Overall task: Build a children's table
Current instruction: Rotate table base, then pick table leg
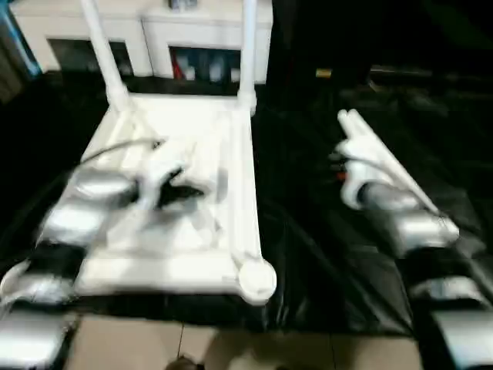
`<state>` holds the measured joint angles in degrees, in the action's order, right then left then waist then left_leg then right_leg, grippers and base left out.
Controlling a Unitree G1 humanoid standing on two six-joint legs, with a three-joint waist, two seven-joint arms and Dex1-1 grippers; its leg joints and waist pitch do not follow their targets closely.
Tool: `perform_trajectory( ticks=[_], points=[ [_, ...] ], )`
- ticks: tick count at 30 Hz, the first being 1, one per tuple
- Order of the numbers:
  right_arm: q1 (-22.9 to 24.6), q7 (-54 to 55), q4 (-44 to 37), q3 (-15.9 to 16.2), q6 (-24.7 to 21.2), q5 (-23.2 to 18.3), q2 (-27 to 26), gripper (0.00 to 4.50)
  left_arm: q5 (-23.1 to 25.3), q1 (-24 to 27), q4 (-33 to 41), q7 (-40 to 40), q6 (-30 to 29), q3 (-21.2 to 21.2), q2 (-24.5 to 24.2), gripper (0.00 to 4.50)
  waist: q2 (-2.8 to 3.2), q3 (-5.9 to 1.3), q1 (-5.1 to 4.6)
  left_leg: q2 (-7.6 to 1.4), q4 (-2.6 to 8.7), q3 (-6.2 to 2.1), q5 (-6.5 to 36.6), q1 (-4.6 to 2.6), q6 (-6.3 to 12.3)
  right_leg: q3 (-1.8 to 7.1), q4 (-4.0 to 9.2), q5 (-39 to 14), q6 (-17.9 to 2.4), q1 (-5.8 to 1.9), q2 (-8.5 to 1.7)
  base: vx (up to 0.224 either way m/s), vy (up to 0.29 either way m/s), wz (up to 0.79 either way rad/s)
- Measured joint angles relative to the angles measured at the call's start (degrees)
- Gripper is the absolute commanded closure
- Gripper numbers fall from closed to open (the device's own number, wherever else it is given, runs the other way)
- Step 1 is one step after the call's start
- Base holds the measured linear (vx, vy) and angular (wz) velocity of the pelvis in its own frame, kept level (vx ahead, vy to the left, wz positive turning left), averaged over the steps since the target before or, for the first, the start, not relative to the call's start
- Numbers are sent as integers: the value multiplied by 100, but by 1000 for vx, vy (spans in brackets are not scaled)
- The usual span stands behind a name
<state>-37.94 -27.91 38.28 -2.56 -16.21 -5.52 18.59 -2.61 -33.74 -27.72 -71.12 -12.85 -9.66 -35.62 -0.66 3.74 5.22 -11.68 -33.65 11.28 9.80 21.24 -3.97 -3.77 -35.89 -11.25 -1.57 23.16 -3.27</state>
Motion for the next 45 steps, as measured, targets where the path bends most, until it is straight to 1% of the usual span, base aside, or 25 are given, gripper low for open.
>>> perform_trajectory(
  ticks=[2,3,6,7,9,11,13,15,17,18,19,22,23,24,27,30,32,34,37,41,45],
  points=[
    [-4,43,-183,-51,-170,-86,44,319,112,87,156,-138,-137,-148,-173,450,0,0,-1,1,-1,1,0,-3,0,1,0,2,0,-3,0,0,0,0],
    [-13,111,-286,-86,-329,-102,84,301,153,174,286,-194,-259,-192,-279,450,0,0,0,1,-1,1,0,-5,0,2,0,2,-1,-5,-1,0,0,0],
    [-11,217,-455,-183,-664,-101,265,293,177,318,491,-239,-504,-268,-380,450,2,1,26,3,-2,1,0,-6,0,2,0,2,0,-9,-3,0,0,0],
    [-4,254,-527,-193,-830,-81,364,281,183,352,564,-215,-570,-308,-326,450,3,2,41,4,-2,1,0,-6,-1,2,1,2,0,-11,-4,0,0,0],
    [-2,288,-596,-211,-967,-43,476,253,261,359,582,-108,-573,-476,-115,450,5,2,55,5,-3,2,0,-6,-1,3,2,2,0,-12,-5,0,0,0],
    [-2,305,-612,-215,-1034,-37,488,247,355,356,533,-6,-541,-598,66,450,4,2,39,4,-3,2,0,-7,-1,3,1,3,0,-11,-4,0,0,0],
    [12,384,-614,-214,-1136,-35,518,225,498,265,318,251,-444,-706,278,450,9,4,15,4,-1,2,-2,-4,-3,2,-1,3,1,-8,-4,0,0,0],
    [13,459,-622,-215,-1269,-19,584,208,600,155,141,482,-405,-733,467,450,17,5,-2,4,-2,0,-3,-5,-4,2,0,3,1,-9,-3,0,0,0],
    [17,521,-633,-218,-1377,24,655,208,626,111,57,603,-392,-736,562,450,22,2,-5,5,-3,0,-3,-6,-4,3,1,3,1,-9,-3,0,0,0],
    [20,550,-637,-245,-1466,52,716,188,627,79,-3,700,-371,-736,646,450,24,1,-4,5,-3,0,-3,-5,-4,3,1,3,1,-10,-3,0,0,0],
    [20,575,-637,-265,-1505,68,747,179,628,51,-52,778,-354,-736,709,450,24,2,-5,5,-4,0,-3,-5,-4,3,1,3,1,-10,-3,0,0,0],
    [20,647,-648,-274,-1597,100,801,169,626,-38,-278,1063,-247,-702,940,450,28,1,-3,5,-7,0,-3,-5,-4,2,-1,6,1,-11,-3,0,0,0],
    [20,668,-646,-274,-1612,111,817,146,625,-64,-359,1161,-185,-694,1011,450,28,2,1,5,-8,0,-3,-5,-4,2,-1,7,1,-11,-3,0,0,0],
    [19,727,-645,-274,-1632,144,842,135,626,-93,-440,1267,-139,-686,1096,450,28,2,6,5,-9,0,-3,-5,-4,2,-1,7,1,-11,-3,0,0,0],
    [9,847,-601,-262,-1751,204,958,117,627,-150,-624,1429,37,-646,1192,450,29,1,7,5,-12,-1,-3,-3,-4,2,-1,8,2,-11,-3,0,0,0],
    [-14,864,-477,-244,-2102,312,1101,117,624,-181,-735,1572,275,-559,1210,450,30,1,5,5,-13,-1,-3,-2,-3,2,0,7,2,-11,-3,0,0,0],
    [-18,859,-409,-235,-2246,328,1125,117,602,-182,-748,1589,367,-479,1248,450,29,1,5,5,-14,-1,-3,0,-3,2,0,7,2,-10,-3,0,0,0],
    [-18,850,-325,-185,-2415,344,1134,117,468,-183,-749,1664,528,-352,1353,450,30,1,10,5,-16,-1,-3,1,-2,2,0,7,2,-10,-3,0,0,0],
    [-42,736,-281,-145,-2615,333,1134,117,423,-191,-813,1745,716,-310,1453,450,29,1,17,5,-17,-1,-2,1,-2,2,0,7,2,-10,-3,0,0,0],
    [-95,603,-132,-141,-2765,280,1132,117,397,-208,-1018,1877,933,-257,1565,450,29,1,44,4,-22,-1,-3,2,-2,2,-2,8,2,-10,-4,0,0,0],
    [-223,524,103,-133,-2849,288,1134,117,394,-253,-1071,1900,994,-208,1519,450,28,1,64,3,-23,-1,-3,2,-2,1,-4,8,3,-10,-4,0,0,0]
  ],
)
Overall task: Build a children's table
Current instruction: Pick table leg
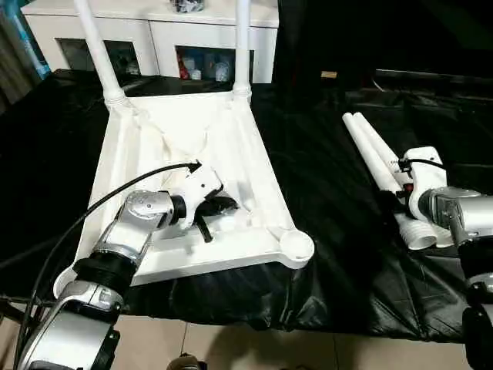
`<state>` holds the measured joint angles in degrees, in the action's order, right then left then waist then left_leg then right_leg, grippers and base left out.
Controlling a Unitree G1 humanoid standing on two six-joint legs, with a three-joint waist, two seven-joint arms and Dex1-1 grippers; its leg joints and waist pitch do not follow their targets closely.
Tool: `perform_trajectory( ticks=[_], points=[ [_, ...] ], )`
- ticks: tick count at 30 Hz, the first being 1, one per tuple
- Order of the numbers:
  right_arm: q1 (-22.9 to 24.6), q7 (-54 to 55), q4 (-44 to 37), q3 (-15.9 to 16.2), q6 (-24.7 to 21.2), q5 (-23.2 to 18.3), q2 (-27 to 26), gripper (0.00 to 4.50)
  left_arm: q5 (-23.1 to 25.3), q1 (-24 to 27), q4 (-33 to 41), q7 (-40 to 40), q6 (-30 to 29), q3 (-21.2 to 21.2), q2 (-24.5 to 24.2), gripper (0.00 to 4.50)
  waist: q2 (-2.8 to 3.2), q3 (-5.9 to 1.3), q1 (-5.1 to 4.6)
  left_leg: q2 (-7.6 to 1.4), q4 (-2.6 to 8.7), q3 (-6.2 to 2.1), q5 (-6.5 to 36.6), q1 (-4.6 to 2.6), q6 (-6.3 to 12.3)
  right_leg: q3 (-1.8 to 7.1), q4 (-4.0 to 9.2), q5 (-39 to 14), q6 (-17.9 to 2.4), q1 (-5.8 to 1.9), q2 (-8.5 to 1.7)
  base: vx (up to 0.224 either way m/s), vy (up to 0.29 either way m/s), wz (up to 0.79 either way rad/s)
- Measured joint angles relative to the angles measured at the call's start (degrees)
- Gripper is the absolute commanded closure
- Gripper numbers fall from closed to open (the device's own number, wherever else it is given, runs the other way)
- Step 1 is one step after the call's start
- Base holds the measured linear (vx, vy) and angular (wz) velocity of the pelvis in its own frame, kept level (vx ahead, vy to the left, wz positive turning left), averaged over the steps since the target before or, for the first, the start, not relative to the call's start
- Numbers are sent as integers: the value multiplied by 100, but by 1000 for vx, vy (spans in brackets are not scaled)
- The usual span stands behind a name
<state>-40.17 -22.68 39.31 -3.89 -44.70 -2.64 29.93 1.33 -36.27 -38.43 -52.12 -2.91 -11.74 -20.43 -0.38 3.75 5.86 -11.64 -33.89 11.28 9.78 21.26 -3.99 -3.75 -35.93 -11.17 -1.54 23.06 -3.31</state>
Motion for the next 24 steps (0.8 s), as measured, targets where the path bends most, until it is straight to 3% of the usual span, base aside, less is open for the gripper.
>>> perform_trajectory(
  ticks=[5,7,9,10,12,15,17,19,24],
  points=[
    [-128,-19,586,23,27,27,16,117,-532,5,631,-644,-253,256,-211,450,-11,6,29,-2,-1,2,0,2,0,-1,-1,-1,-1,2,0,0,0,0],
    [-240,-28,781,49,47,56,21,107,-818,4,1103,-1019,-522,319,-360,418,-11,5,33,-3,-1,4,1,2,1,-1,-2,-1,-1,3,0,0,0,0],
    [-277,-44,917,69,75,78,28,107,-983,16,1462,-1302,-726,299,-440,418,-15,5,52,-3,-1,5,1,1,1,-1,-3,-1,-1,3,-1,0,0,0],
    [-295,-58,954,96,111,106,28,143,-1044,44,1602,-1399,-812,284,-482,404,-16,5,54,-3,-2,5,1,1,1,-1,-3,-1,-1,3,0,0,0,0],
    [-359,-103,1135,114,220,126,44,144,-1135,98,1910,-1589,-1030,226,-605,381,-31,7,56,-3,-2,6,0,-1,0,-1,-6,-1,-1,3,-1,0,0,0],
    [-450,-140,1363,138,294,132,62,192,-1184,122,2137,-1605,-1157,221,-617,347,-56,9,53,-4,-4,6,0,-1,-1,-1,-10,-1,-1,3,-1,0,0,0],
    [-503,-150,1487,142,325,131,64,193,-1225,129,2252,-1535,-1239,231,-595,336,-68,9,52,-4,-6,6,0,-1,-1,-1,-12,-1,-1,3,-1,0,0,0],
    [-525,-157,1563,142,393,131,64,229,-1256,134,2345,-1459,-1330,237,-583,315,-78,9,50,-4,-8,6,0,-1,-1,-1,-13,-1,-1,2,-1,0,0,0],
    [-658,-172,1849,124,540,121,64,261,-1348,206,2609,-1446,-1672,231,-575,270,-86,9,43,-5,-9,6,0,0,-1,-1,-13,-2,0,2,-1,0,0,0]
  ],
)
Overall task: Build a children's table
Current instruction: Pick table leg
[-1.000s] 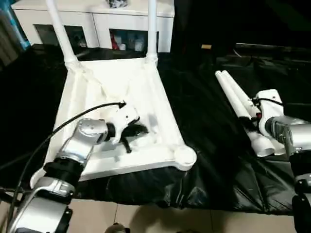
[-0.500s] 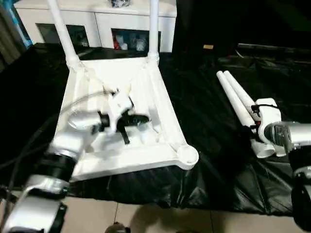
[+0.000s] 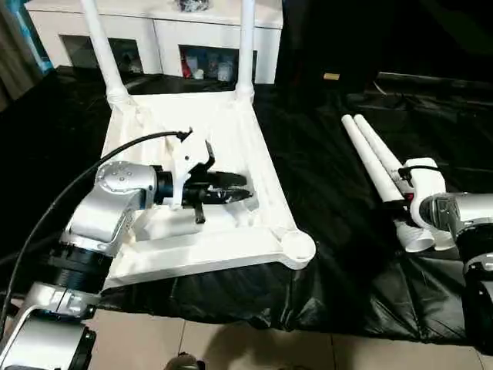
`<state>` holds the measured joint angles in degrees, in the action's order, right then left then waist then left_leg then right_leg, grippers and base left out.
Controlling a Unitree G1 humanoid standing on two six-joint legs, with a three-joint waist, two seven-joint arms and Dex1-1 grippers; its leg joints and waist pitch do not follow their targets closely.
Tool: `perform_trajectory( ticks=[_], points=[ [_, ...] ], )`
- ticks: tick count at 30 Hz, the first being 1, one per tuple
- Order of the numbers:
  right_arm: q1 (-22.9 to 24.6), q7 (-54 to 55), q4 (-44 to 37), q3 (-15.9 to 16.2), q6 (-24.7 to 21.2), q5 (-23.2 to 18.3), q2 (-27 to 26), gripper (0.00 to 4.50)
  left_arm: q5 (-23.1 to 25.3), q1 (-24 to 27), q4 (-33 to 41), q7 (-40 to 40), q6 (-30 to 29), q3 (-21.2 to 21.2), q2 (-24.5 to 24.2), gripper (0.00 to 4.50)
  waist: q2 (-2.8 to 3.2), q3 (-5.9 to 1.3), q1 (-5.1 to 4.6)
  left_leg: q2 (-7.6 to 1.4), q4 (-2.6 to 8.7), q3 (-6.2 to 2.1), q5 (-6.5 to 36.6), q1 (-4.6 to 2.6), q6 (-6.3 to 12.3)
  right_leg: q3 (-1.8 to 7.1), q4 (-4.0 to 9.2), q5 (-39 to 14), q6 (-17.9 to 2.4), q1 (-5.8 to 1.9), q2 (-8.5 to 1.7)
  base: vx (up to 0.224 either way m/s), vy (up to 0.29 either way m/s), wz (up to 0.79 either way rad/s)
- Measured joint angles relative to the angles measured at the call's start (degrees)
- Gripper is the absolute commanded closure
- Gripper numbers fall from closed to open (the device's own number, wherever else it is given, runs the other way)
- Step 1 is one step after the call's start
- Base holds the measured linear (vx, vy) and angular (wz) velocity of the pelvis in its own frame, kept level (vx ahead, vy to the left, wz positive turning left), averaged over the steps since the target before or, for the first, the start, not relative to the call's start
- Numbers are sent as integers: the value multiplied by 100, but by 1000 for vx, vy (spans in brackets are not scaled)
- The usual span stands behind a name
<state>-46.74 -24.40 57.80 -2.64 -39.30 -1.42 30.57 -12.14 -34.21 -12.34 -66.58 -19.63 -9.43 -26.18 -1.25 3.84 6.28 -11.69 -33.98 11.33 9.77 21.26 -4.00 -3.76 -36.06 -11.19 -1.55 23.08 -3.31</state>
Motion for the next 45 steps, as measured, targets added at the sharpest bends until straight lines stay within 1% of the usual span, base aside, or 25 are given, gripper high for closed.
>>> perform_trajectory(
  ticks=[2,5,6,9,11,12,14,15,16,17,18,20,21,22,25,26,30,31,33,36,39,42,43,45],
  points=[
    [-22,-7,102,-38,115,-12,0,263,-36,3,60,51,-67,1,15,248,-3,-2,1,0,0,0,0,0,0,0,0,0,0,0,0,0,0,0],
    [-22,2,155,-182,201,-76,-4,265,-57,2,76,228,-118,30,134,235,-3,-2,1,0,-6,0,0,1,0,0,-1,1,0,-1,0,0,0,0],
    [-21,5,156,-213,213,-108,-5,266,-59,0,69,318,-139,50,203,208,-3,-2,1,0,-8,0,0,1,0,1,-2,1,0,-1,0,0,0,0],
    [-15,-15,152,-362,317,-227,-38,266,-70,-25,-29,683,-214,156,478,201,-3,-2,-3,0,-11,0,0,1,1,0,-6,1,0,0,0,0,0,0],
    [-14,-147,128,-469,454,-381,-93,266,-116,-72,-93,952,-310,255,669,177,-3,-2,-21,-1,-11,0,0,3,1,0,-8,1,0,2,0,0,0,0],
    [-13,-243,102,-538,520,-473,-138,266,-177,-128,-105,1070,-395,296,767,159,-3,-2,-25,-1,-11,0,0,6,1,-1,-8,1,0,5,0,0,0,0],
    [80,-464,-160,-755,593,-723,-268,266,-274,-224,-107,1322,-569,414,1007,155,-4,-1,-27,-2,-11,0,1,10,3,-1,-7,1,0,5,0,0,0,0],
    [228,-703,-532,-917,630,-979,-417,266,-362,-331,-150,1599,-749,508,1316,146,-10,1,-22,-2,-12,0,3,12,6,-1,-7,1,0,6,0,0,0,0],
    [296,-897,-781,-985,653,-1169,-558,266,-419,-421,-206,1822,-877,602,1485,146,-11,2,-22,-2,-16,0,4,15,10,-1,-7,1,0,7,0,0,0,0],
    [325,-1051,-965,-1004,686,-1303,-693,266,-454,-496,-254,1979,-958,622,1647,121,-11,1,-26,-3,-19,0,4,16,15,-2,-7,1,0,7,0,0,0,0],
    [531,-1350,-1403,-1056,742,-1556,-814,266,-594,-621,-368,2259,-1127,732,1934,116,-13,2,4,-4,-20,0,1,21,27,-5,-5,0,0,7,0,0,0,0],
    [809,-1818,-2082,-1057,798,-1987,-1053,266,-785,-777,-589,2653,-1308,992,2199,110,-13,2,28,-8,-26,0,2,23,35,-8,-5,-1,0,8,0,0,0,0],
    [919,-2080,-2419,-1034,788,-2217,-1208,266,-869,-867,-739,2863,-1374,1151,2288,100,-13,2,27,-8,-28,-1,-4,24,49,-9,-5,-1,1,9,0,0,0,0],
    [1066,-2243,-2720,-1030,749,-2389,-1255,266,-971,-952,-889,3028,-1430,1315,2401,88,-13,2,43,-8,-28,-3,-5,29,50,-14,-3,-2,2,8,0,0,0,0],
    [1259,-2553,-3319,-952,661,-2655,-1357,266,-1198,-1043,-1133,3327,-1556,1652,2528,66,-14,2,82,-8,-37,-3,-1,33,51,-13,2,-1,2,7,-2,0,0,0],
    [1314,-2611,-3448,-929,618,-2708,-1370,266,-1279,-1047,-1138,3372,-1591,1725,2566,66,-15,2,94,-8,-39,-4,0,33,52,-13,2,-1,3,6,-3,0,0,0],
    [1636,-2738,-4004,-728,422,-2842,-1502,266,-1747,-1112,-974,3521,-1957,2090,2780,29,-21,4,174,-8,-39,-4,8,38,39,-15,4,-1,3,6,-6,0,0,0],
    [1671,-2738,-4067,-682,377,-2846,-1515,266,-1781,-1125,-928,3538,-2001,2093,2786,29,-21,4,181,-8,-39,-4,8,38,39,-15,4,-1,3,6,-6,0,0,0],
    [1726,-2732,-4198,-572,362,-2843,-1514,266,-1875,-1134,-841,3555,-2070,2094,2809,0,-22,4,195,-8,-39,-4,8,39,39,-15,4,-1,4,6,-6,0,0,0],
    [1752,-2696,-4305,-458,362,-2814,-1519,266,-2013,-1133,-662,3557,-2210,2091,2864,0,-38,10,190,-7,-39,-5,7,40,37,-15,4,0,6,6,-7,0,0,0],
    [1751,-2598,-4456,-424,348,-2814,-1577,266,-2012,-1129,-565,3599,-2224,2085,2868,0,-62,16,188,-8,-38,-6,7,40,36,-17,4,-2,10,6,-7,0,0,0],
    [1751,-2574,-4589,-345,300,-2817,-1649,266,-2012,-1130,-538,3741,-2176,2094,2924,0,-68,18,184,-8,-38,-7,8,43,37,-17,7,-1,12,6,-7,0,0,0],
    [1751,-2555,-4604,-335,283,-2818,-1663,266,-2011,-1130,-544,3809,-2155,2101,2938,17,-68,18,184,-7,-38,-7,8,45,37,-17,9,-1,12,6,-7,0,0,0],
    [1751,-2534,-4617,-312,249,-2820,-1676,266,-2011,-1130,-549,3902,-2134,2142,2952,35,-68,18,185,-7,-38,-8,8,47,37,-18,10,-1,13,7,-7,0,0,0]
  ],
)
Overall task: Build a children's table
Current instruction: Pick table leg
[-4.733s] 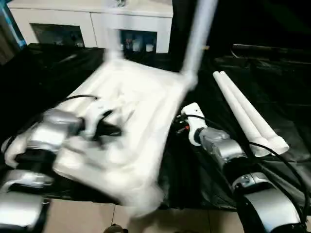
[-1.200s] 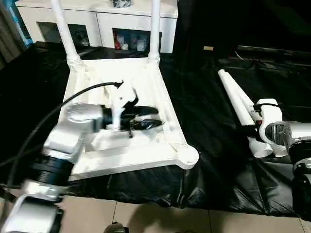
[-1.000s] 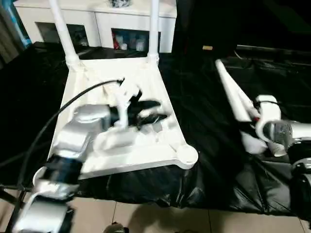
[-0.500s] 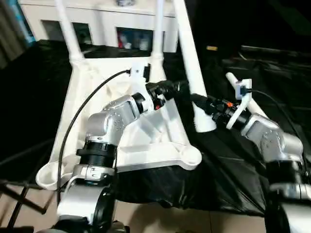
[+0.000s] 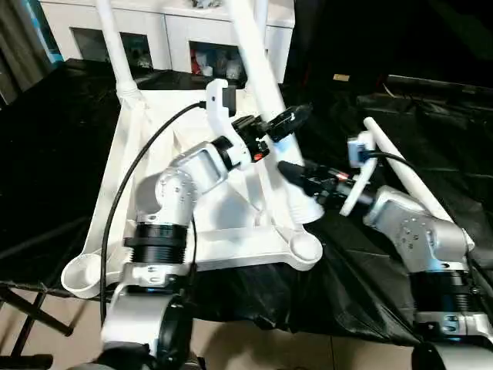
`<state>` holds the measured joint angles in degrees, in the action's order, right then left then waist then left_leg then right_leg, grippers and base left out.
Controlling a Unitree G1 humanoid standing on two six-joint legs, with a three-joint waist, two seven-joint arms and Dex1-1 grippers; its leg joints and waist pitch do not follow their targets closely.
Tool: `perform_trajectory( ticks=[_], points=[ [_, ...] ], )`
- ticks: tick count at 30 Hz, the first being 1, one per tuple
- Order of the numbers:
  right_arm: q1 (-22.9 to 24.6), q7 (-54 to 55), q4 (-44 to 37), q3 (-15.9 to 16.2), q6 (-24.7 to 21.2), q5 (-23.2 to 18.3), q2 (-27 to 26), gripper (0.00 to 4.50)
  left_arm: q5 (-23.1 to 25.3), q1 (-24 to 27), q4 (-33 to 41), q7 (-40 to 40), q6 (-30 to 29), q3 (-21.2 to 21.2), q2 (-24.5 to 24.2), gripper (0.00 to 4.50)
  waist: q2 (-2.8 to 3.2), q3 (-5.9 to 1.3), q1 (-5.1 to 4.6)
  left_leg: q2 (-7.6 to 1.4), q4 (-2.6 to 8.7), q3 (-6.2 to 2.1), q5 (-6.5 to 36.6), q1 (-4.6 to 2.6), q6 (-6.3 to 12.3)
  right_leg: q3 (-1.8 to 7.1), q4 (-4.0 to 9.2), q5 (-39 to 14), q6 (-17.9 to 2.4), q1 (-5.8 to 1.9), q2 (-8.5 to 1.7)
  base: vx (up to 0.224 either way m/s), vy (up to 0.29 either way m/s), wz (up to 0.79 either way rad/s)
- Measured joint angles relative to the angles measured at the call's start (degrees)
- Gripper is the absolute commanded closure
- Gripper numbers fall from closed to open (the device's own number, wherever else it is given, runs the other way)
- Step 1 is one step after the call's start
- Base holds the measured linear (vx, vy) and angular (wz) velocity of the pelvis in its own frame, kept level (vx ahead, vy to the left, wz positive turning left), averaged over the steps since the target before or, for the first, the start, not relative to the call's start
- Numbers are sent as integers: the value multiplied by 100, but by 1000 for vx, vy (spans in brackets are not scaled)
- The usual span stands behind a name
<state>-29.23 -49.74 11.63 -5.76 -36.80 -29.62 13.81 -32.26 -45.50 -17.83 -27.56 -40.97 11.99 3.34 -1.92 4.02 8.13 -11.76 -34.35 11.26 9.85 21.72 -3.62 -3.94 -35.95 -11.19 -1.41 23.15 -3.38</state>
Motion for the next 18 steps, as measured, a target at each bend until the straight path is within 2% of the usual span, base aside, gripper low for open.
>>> perform_trajectory(
  ticks=[8,9,18],
  points=[
    [17,63,-2,60,-9,-7,-41,266,-24,0,1,249,127,213,-14,94,1,0,3,0,0,-3,0,3,-1,-2,2,1,2,0,0,0,0,0],
    [17,67,-3,63,-10,-8,-51,266,-47,0,2,250,147,223,-17,118,0,0,2,0,0,-3,0,3,-1,-2,3,1,2,0,0,0,0,0],
    [22,75,-152,65,-25,-96,-29,266,-64,7,1,-9,274,149,-49,183,0,0,10,0,0,-4,0,7,0,-2,4,2,2,0,0,0,0,0]
  ],
)
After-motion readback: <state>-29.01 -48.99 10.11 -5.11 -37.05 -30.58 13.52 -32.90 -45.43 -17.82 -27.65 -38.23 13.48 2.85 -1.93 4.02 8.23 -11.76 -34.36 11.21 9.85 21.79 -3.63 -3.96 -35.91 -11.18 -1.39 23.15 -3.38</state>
